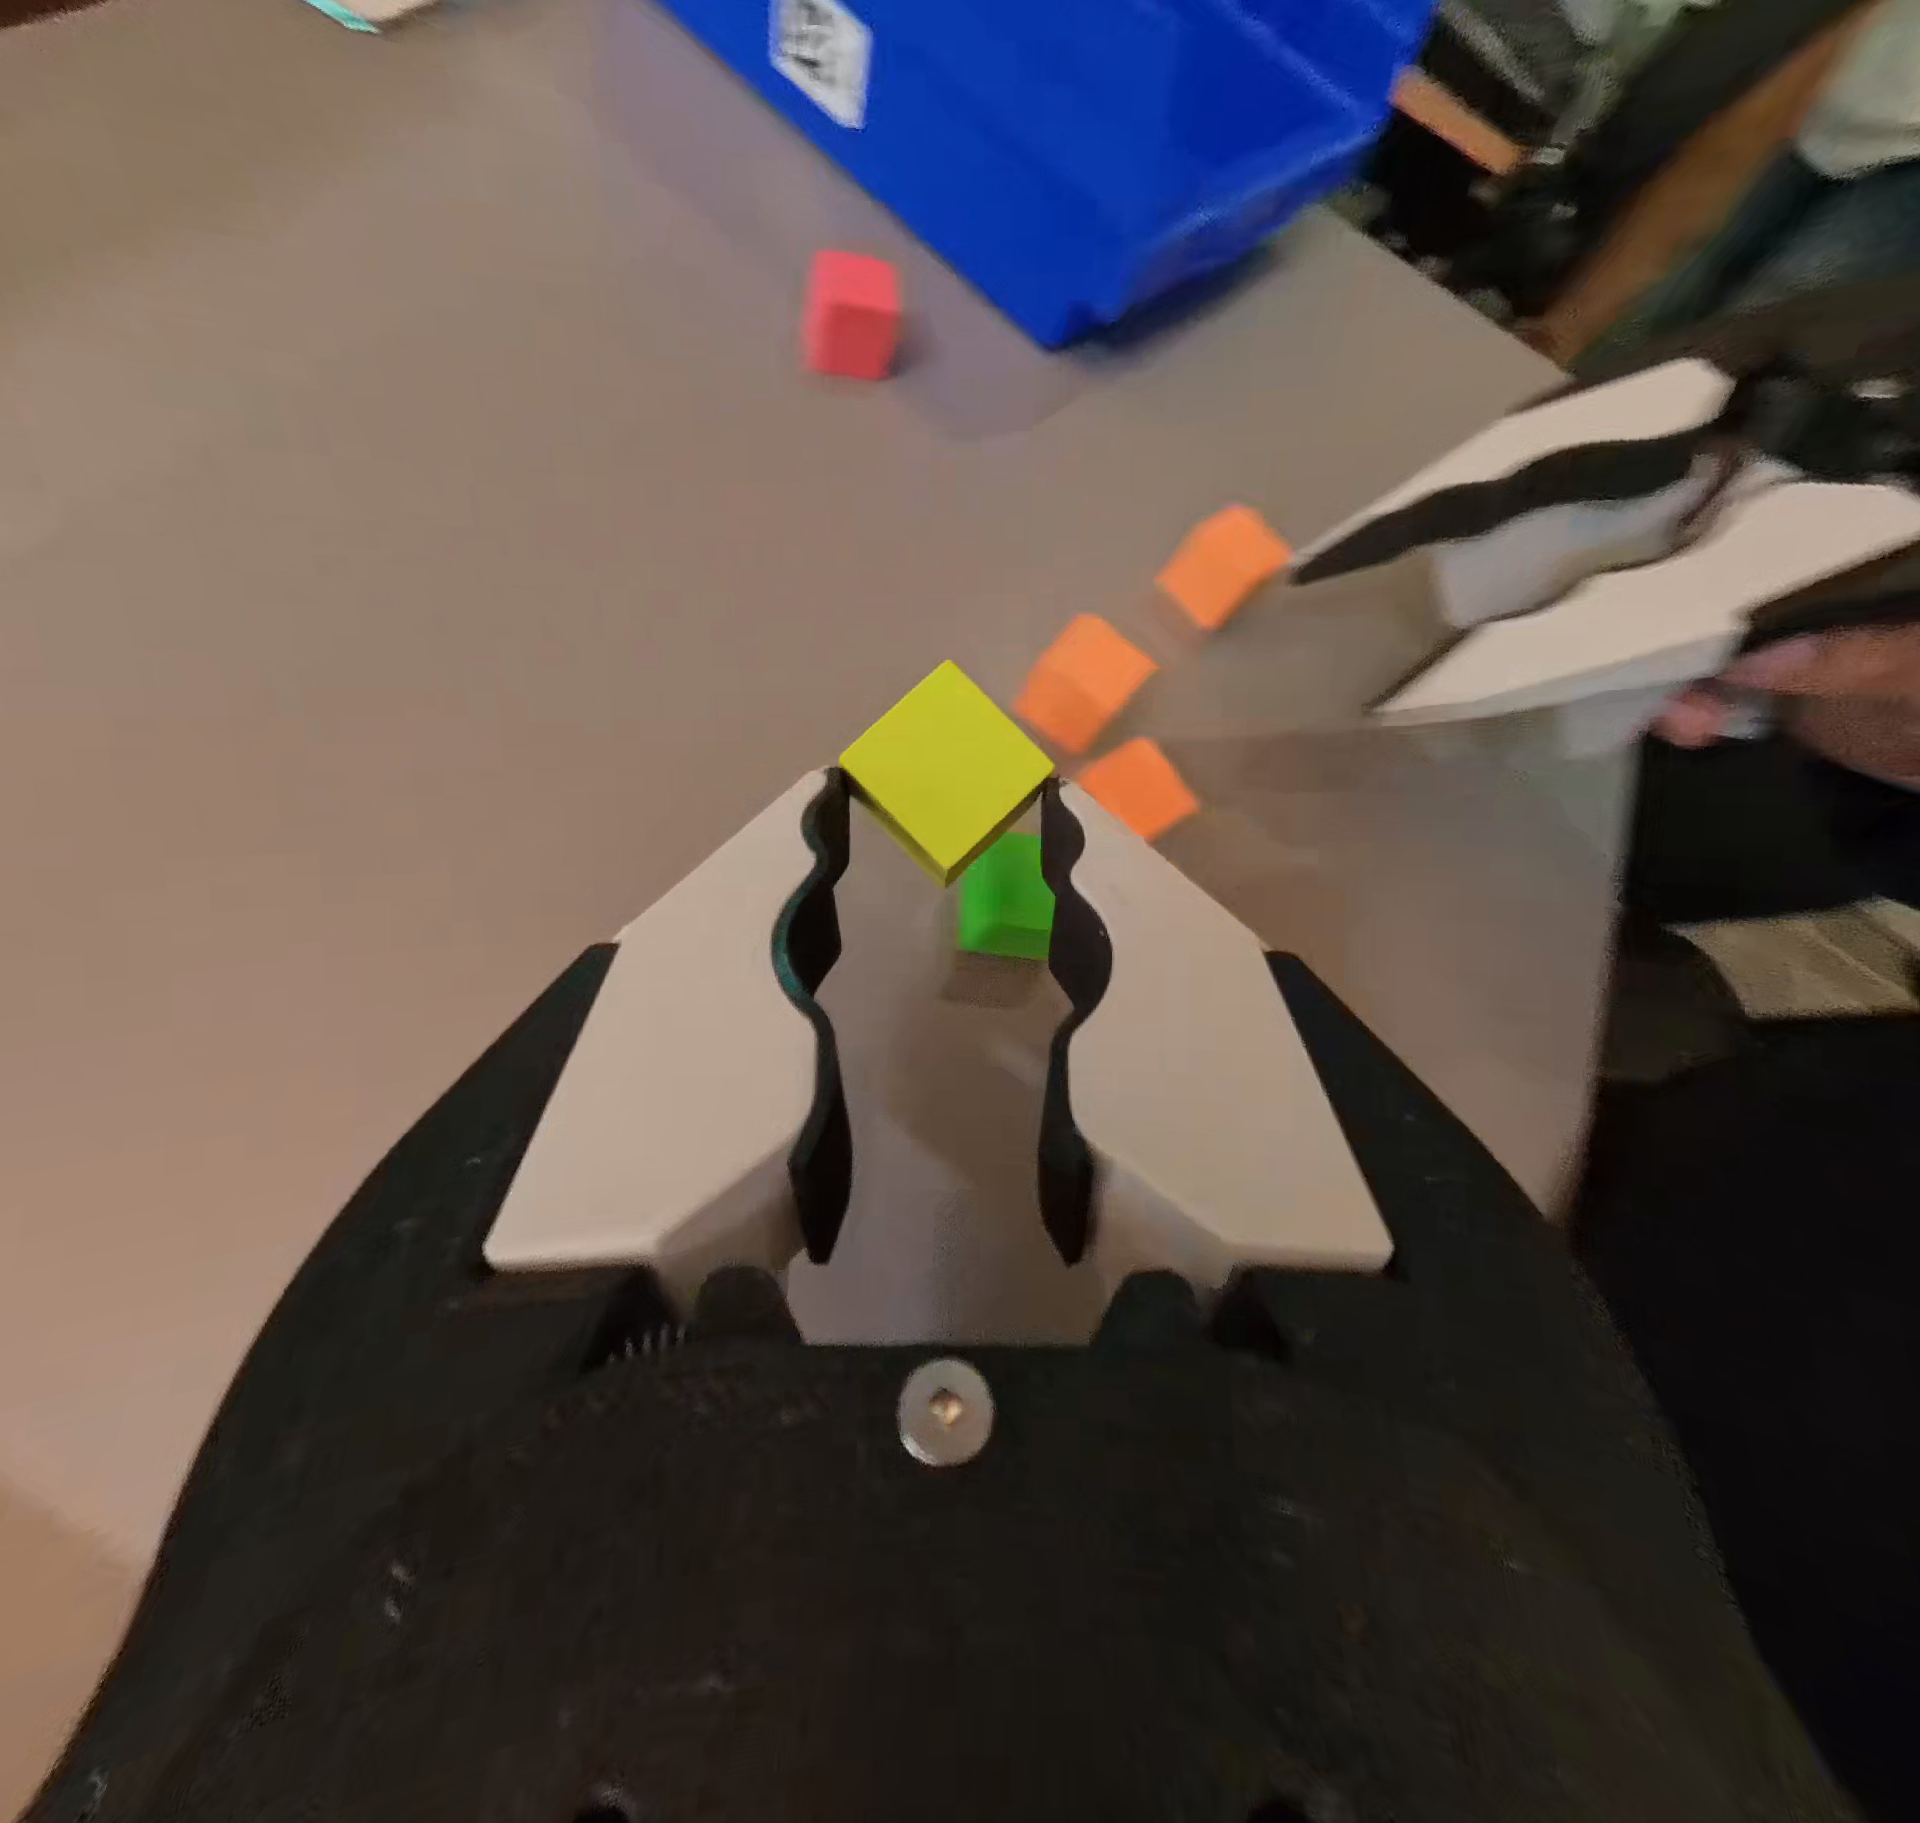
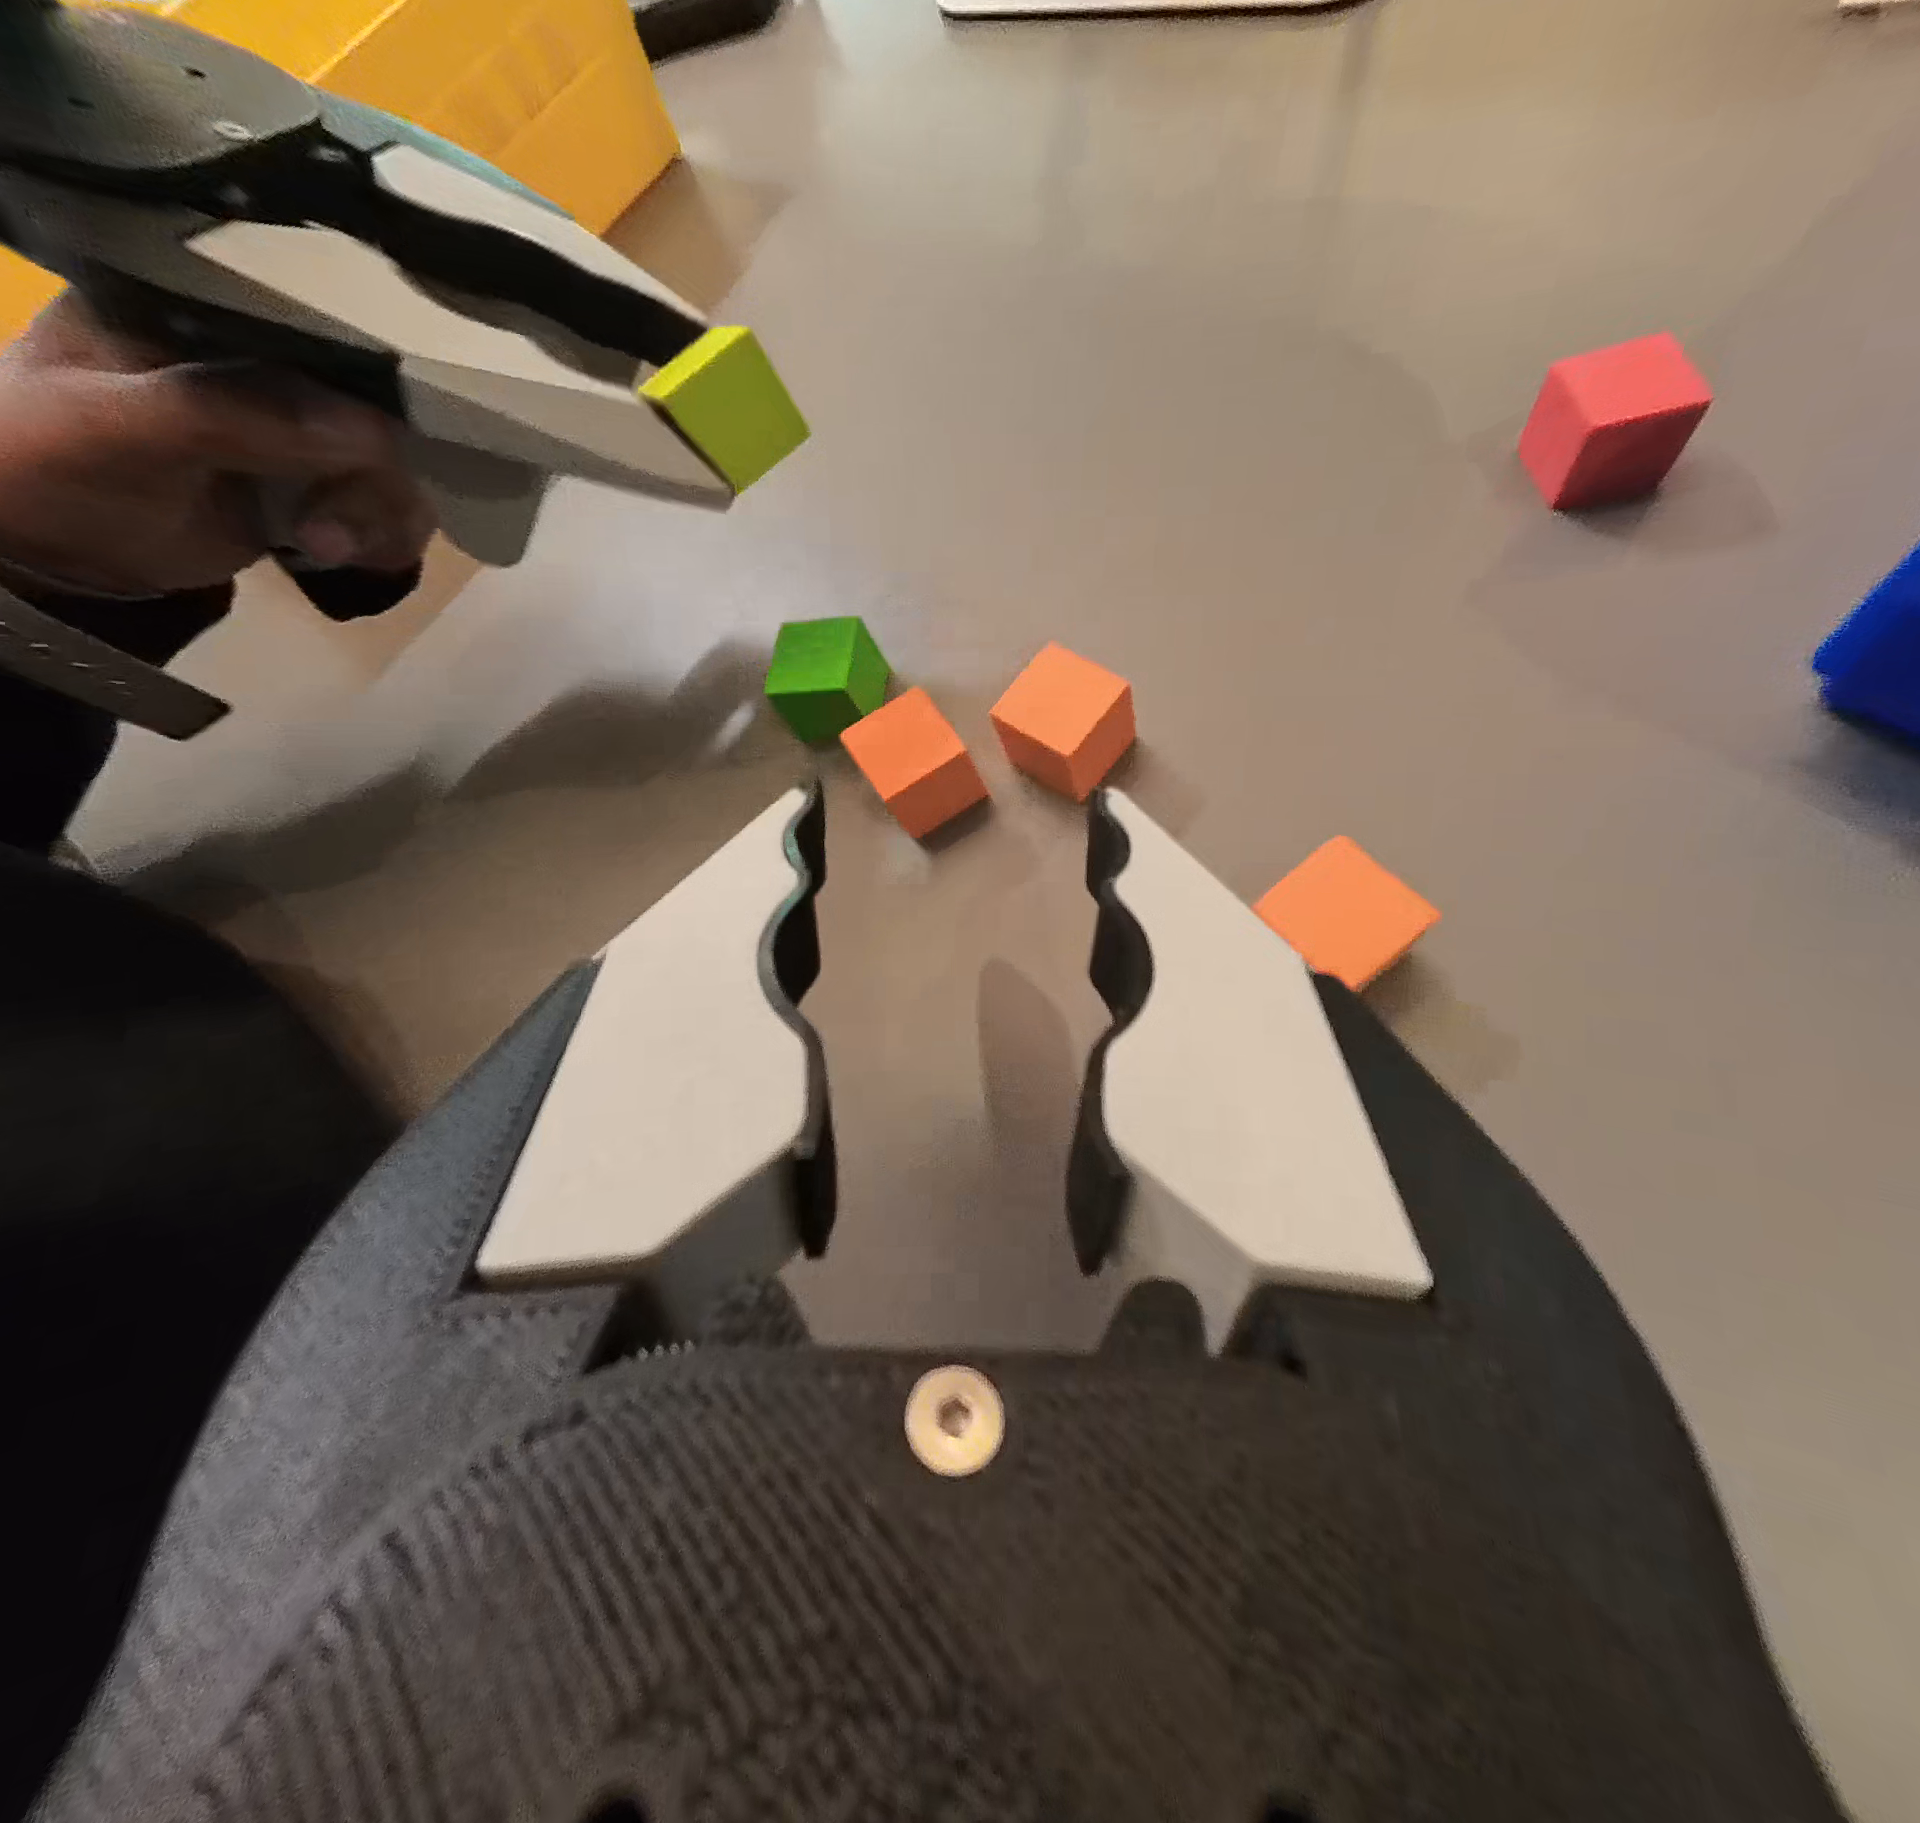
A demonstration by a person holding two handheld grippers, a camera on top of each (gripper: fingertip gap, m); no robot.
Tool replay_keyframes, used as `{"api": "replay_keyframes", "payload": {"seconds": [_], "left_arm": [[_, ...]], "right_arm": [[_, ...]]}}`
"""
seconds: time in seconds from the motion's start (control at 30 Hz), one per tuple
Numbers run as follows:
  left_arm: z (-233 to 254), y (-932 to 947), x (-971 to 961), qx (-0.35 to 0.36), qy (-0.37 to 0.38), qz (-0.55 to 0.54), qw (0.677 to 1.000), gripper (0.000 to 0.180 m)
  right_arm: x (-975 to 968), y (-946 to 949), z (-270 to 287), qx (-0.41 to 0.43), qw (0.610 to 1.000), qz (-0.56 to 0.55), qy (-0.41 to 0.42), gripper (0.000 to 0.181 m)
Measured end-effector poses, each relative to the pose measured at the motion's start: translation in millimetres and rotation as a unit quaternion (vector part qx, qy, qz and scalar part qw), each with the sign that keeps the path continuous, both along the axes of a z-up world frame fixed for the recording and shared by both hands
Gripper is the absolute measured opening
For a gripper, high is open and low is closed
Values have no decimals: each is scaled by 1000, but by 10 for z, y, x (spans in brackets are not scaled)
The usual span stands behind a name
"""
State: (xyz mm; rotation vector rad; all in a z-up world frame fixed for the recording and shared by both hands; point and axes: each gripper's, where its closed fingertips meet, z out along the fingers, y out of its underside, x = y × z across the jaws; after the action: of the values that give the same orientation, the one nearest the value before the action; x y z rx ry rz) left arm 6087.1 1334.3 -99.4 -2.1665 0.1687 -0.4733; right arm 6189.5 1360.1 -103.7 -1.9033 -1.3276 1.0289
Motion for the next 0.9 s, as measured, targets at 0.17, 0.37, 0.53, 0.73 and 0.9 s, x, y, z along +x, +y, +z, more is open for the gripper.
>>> {"api": "replay_keyframes", "payload": {"seconds": [0.17, 0.37, 0.53, 0.73, 0.9], "left_arm": [[-200, -114, 362, -30, 40, -64, 997, 34], [-332, -91, 357, -49, 62, -43, 996, 51], [-211, -176, 276, -42, 35, -10, 998, 54], [-260, -309, 130, -53, 10, 47, 997, 54], [-31, -265, -24, 9, 9, 111, 994, 48]], "right_arm": [[-137, -165, -128, 8, 1000, 18, -11, 52], [-325, -207, -465, 67, 993, 59, -74, 55], [-375, -164, -579, 89, 988, 75, -101, 26], [-381, -98, -26, 82, 992, 98, -26, 26], [-653, -260, 122, 56, 985, 165, 10, 26]]}}
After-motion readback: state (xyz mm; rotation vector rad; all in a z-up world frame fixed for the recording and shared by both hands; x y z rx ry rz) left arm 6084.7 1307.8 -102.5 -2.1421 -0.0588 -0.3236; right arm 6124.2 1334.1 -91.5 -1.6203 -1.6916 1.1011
